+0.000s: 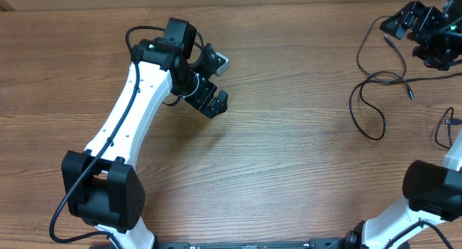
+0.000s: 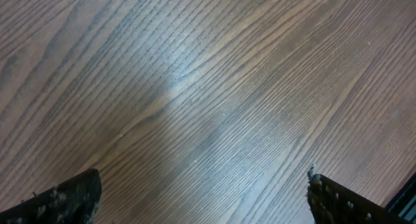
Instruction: Untangle cables
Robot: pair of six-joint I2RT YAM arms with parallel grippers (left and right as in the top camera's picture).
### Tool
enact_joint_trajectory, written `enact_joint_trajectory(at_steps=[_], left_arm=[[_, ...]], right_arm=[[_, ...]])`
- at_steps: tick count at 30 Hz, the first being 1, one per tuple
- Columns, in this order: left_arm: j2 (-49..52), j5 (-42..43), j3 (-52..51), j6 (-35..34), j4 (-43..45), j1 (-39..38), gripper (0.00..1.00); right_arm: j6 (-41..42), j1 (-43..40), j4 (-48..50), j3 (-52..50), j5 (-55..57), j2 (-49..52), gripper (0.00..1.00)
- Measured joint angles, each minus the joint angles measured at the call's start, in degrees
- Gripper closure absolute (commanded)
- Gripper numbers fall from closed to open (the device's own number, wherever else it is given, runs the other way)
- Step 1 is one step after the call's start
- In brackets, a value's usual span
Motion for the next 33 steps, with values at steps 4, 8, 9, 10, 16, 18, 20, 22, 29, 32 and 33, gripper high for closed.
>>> enact_joint_trajectory(at_steps=[4, 8, 9, 10, 16, 18, 20, 22, 29, 32, 33], left_arm=[[-1.3, 0.0, 0.0, 0.0, 1.4, 0.0, 0.0], [-6.1, 0.5, 0.0, 0.0, 3.7, 0.0, 0.0], [-7.8, 0.5, 0.0, 0.0, 4.3, 0.0, 0.0], [-9.2, 0.7, 0.0, 0.0, 4.9, 0.0, 0.0], [-17.2, 0.8, 0.1, 0.0, 7.2, 0.0, 0.0], [-18.8, 0.8, 0.1, 0.0, 7.7, 0.0, 0.0], [-20.5, 1.0, -0.3, 0.0, 9.6, 0.0, 0.0], [-22.8, 1.6, -2.3, 0.0, 14.0, 0.0, 0.0], [-35.6, 3.8, -20.4, 0.0, 35.0, 0.0, 0.0], [-40.8, 4.2, -29.4, 0.0, 42.6, 0.0, 0.0], [-42.5, 4.3, -32.4, 0.0, 44.8, 0.0, 0.0]], right_arm=[[0.0, 0.0, 0.0, 0.0, 0.0, 0.0, 0.0], [0.0, 0.0, 0.0, 0.0, 0.0, 0.0, 0.0], [0.0, 0.0, 0.0, 0.0, 0.0, 0.0, 0.0], [0.0, 0.0, 0.0, 0.0, 0.0, 0.0, 0.0], [0.0, 0.0, 0.0, 0.0, 0.0, 0.0, 0.0], [0.0, 0.0, 0.0, 0.0, 0.0, 0.0, 0.0], [0.0, 0.0, 0.0, 0.0, 0.0, 0.0, 0.0], [0.0, 0.0, 0.0, 0.0, 0.0, 0.0, 0.0], [0.0, 0.0, 0.0, 0.0, 0.0, 0.0, 0.0], [0.0, 0.0, 0.0, 0.0, 0.0, 0.0, 0.0], [0.0, 0.0, 0.0, 0.0, 0.0, 0.0, 0.0]])
